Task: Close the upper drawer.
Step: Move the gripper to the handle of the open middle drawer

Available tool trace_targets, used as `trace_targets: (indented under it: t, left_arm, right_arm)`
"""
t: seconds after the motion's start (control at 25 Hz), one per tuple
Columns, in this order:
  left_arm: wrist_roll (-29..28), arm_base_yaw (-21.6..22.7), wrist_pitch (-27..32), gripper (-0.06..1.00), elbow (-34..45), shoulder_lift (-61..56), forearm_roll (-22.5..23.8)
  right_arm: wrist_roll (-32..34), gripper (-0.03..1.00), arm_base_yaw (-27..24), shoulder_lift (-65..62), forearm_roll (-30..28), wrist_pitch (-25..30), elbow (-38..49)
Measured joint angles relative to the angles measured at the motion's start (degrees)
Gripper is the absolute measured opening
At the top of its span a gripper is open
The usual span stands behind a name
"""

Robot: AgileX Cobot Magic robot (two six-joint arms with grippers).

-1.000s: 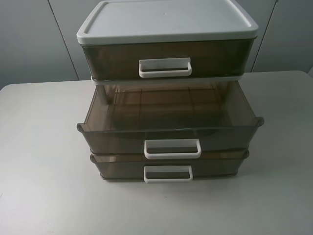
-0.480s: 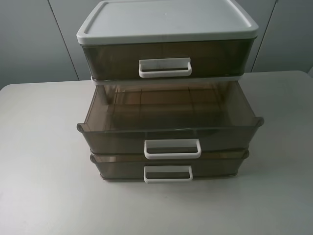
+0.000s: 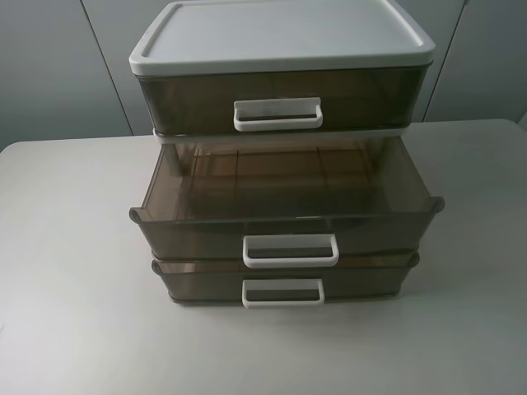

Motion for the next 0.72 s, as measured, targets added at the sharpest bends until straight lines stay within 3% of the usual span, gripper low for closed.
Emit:
trace_targets:
  t: [0.24, 0.4, 0.72]
  left_arm:
    - [0.0, 0.0, 0.0, 0.74, 0.0, 0.0, 0.0]
    - [0.0, 0.0, 0.0, 0.74, 0.0, 0.0, 0.0]
    - [0.0, 0.0, 0.0, 0.74, 0.0, 0.0, 0.0]
  right_arm:
    - [-0.5, 0.70, 0.0, 17.9, 0.9, -0.8, -8.1]
    - [-8.9, 0.70, 2.1, 30.7, 6.5, -0.9, -12.5]
    - [-33.8, 0.70, 24.7, 43.7, 13.3, -1.7, -14.0]
